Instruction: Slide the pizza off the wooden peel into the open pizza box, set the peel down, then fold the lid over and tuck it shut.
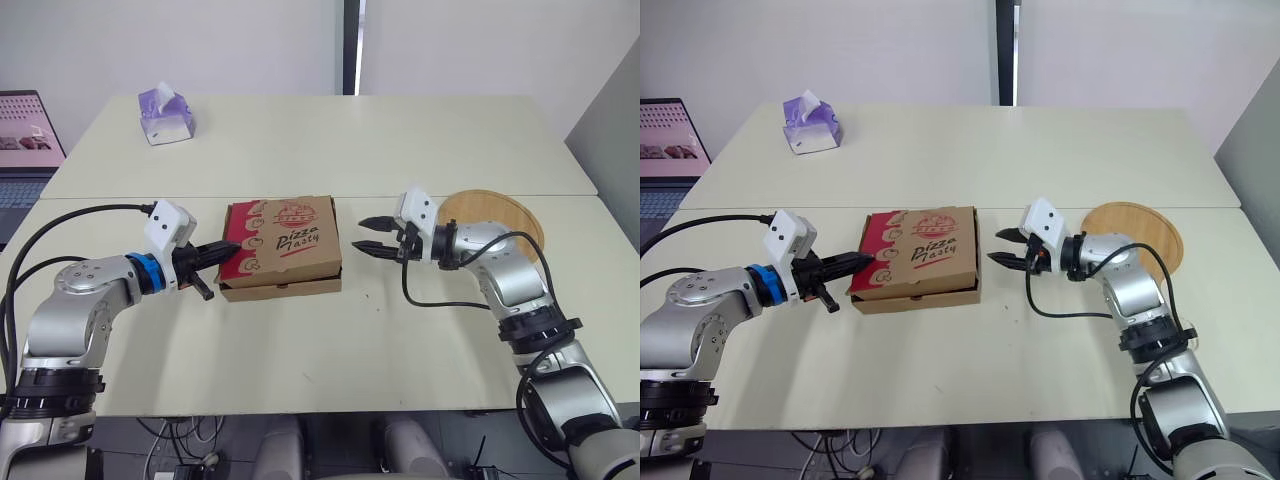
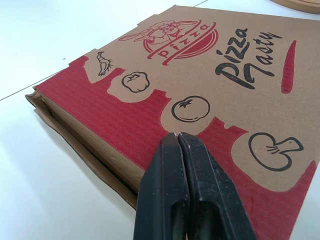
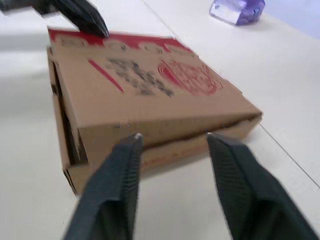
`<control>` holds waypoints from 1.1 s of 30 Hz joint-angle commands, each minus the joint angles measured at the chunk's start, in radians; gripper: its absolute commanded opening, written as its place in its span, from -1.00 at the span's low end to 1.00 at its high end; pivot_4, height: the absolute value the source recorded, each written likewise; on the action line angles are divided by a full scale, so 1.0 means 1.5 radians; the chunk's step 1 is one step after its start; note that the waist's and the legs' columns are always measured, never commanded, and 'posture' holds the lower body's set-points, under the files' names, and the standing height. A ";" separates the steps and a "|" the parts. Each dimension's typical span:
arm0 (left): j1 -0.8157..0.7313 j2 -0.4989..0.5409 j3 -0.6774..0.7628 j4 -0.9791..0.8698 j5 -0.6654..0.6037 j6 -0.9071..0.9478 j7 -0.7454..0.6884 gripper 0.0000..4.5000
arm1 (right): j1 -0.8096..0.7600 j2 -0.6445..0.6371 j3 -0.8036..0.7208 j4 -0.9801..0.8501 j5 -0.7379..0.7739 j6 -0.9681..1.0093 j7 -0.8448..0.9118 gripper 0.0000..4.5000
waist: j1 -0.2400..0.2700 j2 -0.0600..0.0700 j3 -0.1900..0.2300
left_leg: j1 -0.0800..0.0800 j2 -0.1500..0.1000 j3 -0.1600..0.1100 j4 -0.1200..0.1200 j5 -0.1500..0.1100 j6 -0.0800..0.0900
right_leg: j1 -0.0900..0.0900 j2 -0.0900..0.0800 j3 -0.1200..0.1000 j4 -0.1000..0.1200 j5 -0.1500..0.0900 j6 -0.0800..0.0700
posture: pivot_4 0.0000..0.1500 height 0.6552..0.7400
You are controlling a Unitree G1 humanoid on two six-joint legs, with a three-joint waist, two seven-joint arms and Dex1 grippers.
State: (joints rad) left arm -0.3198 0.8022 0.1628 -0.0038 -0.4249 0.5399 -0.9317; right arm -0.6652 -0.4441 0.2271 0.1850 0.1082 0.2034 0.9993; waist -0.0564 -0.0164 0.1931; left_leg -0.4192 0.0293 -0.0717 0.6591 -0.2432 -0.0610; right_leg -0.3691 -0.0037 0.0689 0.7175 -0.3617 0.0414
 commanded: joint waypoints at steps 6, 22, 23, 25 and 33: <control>-0.003 0.011 -0.001 -0.010 0.005 0.001 -0.005 -1.00 | 0.021 0.032 0.047 -0.045 -0.008 -0.010 0.005 -0.99 | 0.000 0.000 0.000 | 0.000 0.000 0.000 0.000 0.000 0.000 | 0.000 0.000 0.000 0.000 0.000 0.000 | 1.00 1.00; 0.002 0.008 0.001 -0.014 0.005 0.002 -0.002 -1.00 | 0.013 0.032 0.041 -0.007 -0.036 -0.031 -0.017 -0.99 | 0.000 0.000 0.000 | 0.000 0.000 0.000 0.000 0.000 0.000 | 0.000 0.000 0.000 0.000 0.000 0.000 | 1.00 1.00; 0.002 0.008 0.001 -0.014 0.005 0.002 -0.002 -1.00 | 0.006 0.026 0.033 0.005 -0.039 -0.040 -0.024 -0.99 | 0.000 0.000 0.000 | 0.000 0.000 0.000 0.000 0.000 0.000 | 0.000 0.000 0.000 0.000 0.000 0.000 | 1.00 1.00; 0.001 0.008 0.001 -0.012 0.005 0.001 -0.002 -1.00 | -0.008 0.025 0.018 0.020 -0.031 -0.036 -0.032 -0.99 | 0.000 0.000 0.000 | 0.000 0.000 0.000 0.000 0.000 0.000 | 0.000 0.000 0.000 0.000 0.000 0.000 | 1.00 1.00; -0.004 0.008 0.000 -0.006 0.007 -0.001 -0.004 -1.00 | -0.014 0.078 -0.018 -0.045 0.061 0.046 -0.022 -0.99 | -0.001 0.000 0.000 | 0.000 0.000 0.000 0.000 0.000 0.000 | 0.000 0.000 0.000 0.000 0.000 0.000 | 1.00 1.00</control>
State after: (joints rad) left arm -0.3207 0.8024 0.1610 -0.0035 -0.4201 0.5403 -0.9322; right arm -0.6839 -0.3366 0.2160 0.1840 0.1591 0.2524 0.9610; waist -0.0575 -0.0164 0.1931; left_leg -0.4192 0.0298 -0.0720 0.6591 -0.2431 -0.0610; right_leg -0.3692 -0.0033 0.0686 0.7176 -0.3616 0.0413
